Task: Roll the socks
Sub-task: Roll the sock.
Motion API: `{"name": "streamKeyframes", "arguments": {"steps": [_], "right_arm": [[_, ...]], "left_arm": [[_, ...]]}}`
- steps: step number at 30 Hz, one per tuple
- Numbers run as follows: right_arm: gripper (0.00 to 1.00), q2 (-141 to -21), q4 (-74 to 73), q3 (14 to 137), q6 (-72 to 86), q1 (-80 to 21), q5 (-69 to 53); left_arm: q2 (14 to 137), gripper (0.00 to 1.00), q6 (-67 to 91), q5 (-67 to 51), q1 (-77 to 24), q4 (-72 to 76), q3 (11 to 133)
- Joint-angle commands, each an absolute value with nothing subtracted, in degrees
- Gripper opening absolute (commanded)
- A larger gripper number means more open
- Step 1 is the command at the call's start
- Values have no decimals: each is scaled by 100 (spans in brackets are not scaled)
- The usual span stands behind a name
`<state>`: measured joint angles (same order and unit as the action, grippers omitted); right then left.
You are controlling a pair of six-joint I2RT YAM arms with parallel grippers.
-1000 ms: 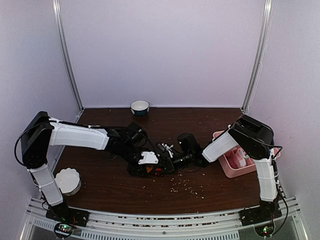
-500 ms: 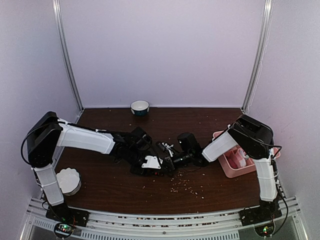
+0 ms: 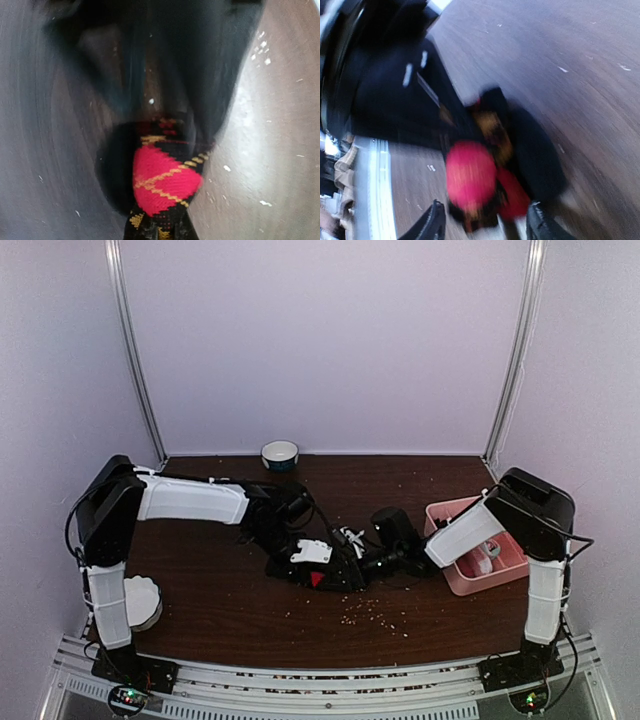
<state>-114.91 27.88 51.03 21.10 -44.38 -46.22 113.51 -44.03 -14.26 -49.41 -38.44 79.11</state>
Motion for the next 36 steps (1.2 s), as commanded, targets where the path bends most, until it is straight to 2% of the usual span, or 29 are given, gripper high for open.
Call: {"name": "streamKeyframes", "arguments": {"steps": [1, 3, 4, 5, 6, 14, 22, 26, 28, 30, 31, 33, 36], "right_arm": [[62, -10901, 2405, 4328, 1300, -4414, -3373], [67, -10650, 2641, 4097, 1165, -4449, -3139], [75, -10544, 2758, 3990, 1122, -4475, -3027], [97, -10456, 2849, 3901, 1089, -4508, -2916], [100, -10367, 2908, 3838, 1054, -4555, -2769], [99, -9352, 2453, 3661, 477, -5276, -1035], [99, -8391, 1840, 4090, 826, -5358, -805], [100, -7604, 1009, 4347, 166, -6042, 1989], [100, -7360, 1207, 4265, 104, -6200, 2684], [99, -7181, 1210, 4212, 995, -6126, 3224], [100, -7055, 1160, 4162, 1403, -6012, 2845], [100, -6848, 1853, 3798, 1248, -5760, 1065], [99, -6738, 2497, 3598, 1045, -5830, -319]], "left_arm": [[11623, 0, -3962, -3133, -4373, -5401, 8591], [11712, 0, -3869, -3632, -4187, -5694, 8791], [11768, 0, -3855, -3853, -4113, -5847, 8871], [11807, 0, -3849, -4059, -4059, -5974, 8949], [11843, 0, -3850, -4235, -4018, -6105, 9010], [12036, 0, -3939, -5261, -3801, -6947, 9543], [11912, 0, -3964, -5113, -3780, -7137, 9862], [11602, 0, -3945, -4979, -3782, -7211, 9968], [11472, 0, -3963, -4954, -3780, -7346, 10092], [11387, 0, -3991, -4967, -3780, -7515, 10239], [11361, 0, -4004, -4980, -3779, -7586, 10308], [11331, 0, -3999, -5027, -3784, -7692, 10396], [11306, 0, -4027, -5077, -3780, -7859, 10466]]}}
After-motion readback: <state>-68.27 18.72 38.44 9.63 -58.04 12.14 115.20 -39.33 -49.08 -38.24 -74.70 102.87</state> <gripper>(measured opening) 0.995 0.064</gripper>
